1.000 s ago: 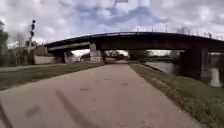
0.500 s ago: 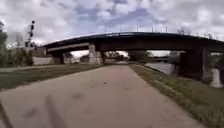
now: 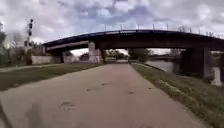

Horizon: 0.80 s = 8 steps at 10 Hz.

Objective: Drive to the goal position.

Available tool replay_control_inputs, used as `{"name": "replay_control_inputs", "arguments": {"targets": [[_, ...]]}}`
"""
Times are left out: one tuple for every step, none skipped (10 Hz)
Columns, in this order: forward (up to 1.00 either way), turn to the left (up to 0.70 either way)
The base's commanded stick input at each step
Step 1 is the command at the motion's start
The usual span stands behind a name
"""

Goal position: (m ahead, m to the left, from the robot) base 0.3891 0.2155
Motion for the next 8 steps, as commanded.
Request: {"name": "replay_control_inputs", "arguments": {"targets": [[0.70,0.00],[0.70,0.00],[0.70,0.00],[0.70,0.00],[0.70,0.00],[0.70,0.00],[0.70,0.00],[0.70,0.00]]}}
